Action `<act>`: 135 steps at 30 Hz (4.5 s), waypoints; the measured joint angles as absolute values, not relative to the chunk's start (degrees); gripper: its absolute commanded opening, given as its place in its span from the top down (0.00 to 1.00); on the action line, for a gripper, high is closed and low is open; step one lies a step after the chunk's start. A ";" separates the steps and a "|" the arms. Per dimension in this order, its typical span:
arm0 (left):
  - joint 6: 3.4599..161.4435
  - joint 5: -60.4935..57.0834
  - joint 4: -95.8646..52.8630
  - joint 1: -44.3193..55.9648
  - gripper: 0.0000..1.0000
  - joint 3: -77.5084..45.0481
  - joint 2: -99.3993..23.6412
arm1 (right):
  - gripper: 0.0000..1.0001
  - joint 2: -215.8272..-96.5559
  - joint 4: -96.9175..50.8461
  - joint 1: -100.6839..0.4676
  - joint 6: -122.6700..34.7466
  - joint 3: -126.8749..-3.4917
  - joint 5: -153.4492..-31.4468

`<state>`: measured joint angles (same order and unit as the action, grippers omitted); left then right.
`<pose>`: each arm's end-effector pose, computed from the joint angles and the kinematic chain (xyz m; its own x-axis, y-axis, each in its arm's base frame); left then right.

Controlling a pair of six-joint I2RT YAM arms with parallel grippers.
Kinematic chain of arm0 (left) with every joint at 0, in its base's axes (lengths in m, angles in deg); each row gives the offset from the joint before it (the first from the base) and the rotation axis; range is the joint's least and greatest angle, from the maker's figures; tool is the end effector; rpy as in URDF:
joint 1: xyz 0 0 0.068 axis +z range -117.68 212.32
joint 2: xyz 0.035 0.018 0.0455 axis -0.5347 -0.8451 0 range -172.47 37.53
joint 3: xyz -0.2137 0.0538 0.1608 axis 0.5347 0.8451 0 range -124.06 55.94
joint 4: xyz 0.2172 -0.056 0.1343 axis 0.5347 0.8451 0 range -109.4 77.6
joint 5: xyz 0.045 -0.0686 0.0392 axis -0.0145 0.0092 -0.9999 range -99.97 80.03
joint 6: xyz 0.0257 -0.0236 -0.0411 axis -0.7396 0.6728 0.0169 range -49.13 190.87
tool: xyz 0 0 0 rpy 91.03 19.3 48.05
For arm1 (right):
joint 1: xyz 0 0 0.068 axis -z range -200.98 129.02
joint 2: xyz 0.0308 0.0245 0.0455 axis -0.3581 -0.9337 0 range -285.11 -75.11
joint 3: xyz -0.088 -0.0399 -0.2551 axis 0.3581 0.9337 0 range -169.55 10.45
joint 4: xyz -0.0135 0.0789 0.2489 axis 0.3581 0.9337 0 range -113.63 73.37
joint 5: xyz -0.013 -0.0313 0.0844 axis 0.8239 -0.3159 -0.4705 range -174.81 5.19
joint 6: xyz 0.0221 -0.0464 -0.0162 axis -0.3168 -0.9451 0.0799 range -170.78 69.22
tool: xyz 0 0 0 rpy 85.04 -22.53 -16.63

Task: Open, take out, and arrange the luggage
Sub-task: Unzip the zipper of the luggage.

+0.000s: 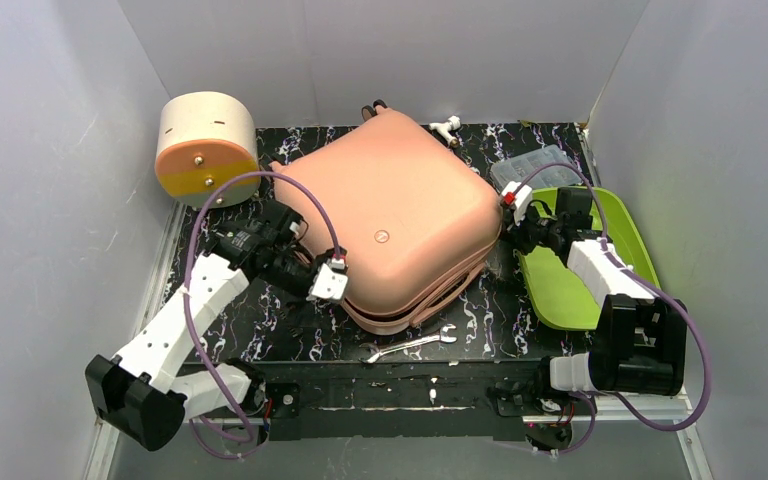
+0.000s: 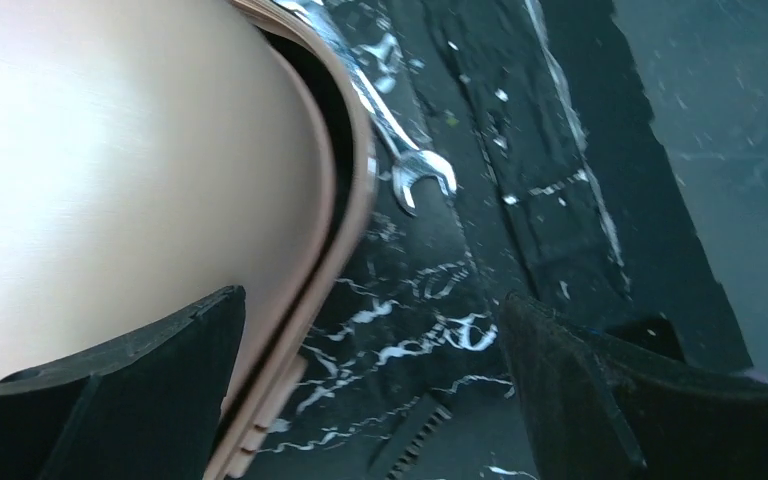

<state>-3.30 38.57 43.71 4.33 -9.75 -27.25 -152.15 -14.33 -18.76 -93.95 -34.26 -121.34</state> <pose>0.1614 -0.1160 0.3299 0.3829 0.5179 -0.7650 0.9204 -0.2847 0.2679 0.2773 0.0105 0.2223 -0.2011 -0.5423 -0.8158 -0.7557 0.6158 -0.2231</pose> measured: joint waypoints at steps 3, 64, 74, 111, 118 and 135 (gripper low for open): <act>-7.80 36.86 45.81 3.70 0.02 -6.06 -27.86 | 0.99 -152.54 -14.33 -18.57 -93.28 -34.45 -122.11; -25.44 27.59 23.41 0.90 1.00 9.15 -31.05 | 0.99 -160.84 -16.04 -19.70 -81.37 -41.97 -115.20; -27.06 27.57 22.86 0.79 1.00 9.79 -30.52 | 0.99 -161.83 -21.06 -20.03 -76.29 -41.54 -113.06; -27.25 26.33 24.20 1.91 1.00 9.61 -29.65 | 0.76 -183.64 -16.43 -23.11 -96.07 -64.77 -127.64; -27.08 26.20 25.60 2.24 1.00 9.04 -29.67 | 0.69 -188.32 -20.91 -26.33 -89.98 -66.82 -117.78; -13.33 26.72 23.65 2.17 1.00 7.47 -30.85 | 0.01 -170.22 -1.83 -24.49 -84.23 -75.48 -100.38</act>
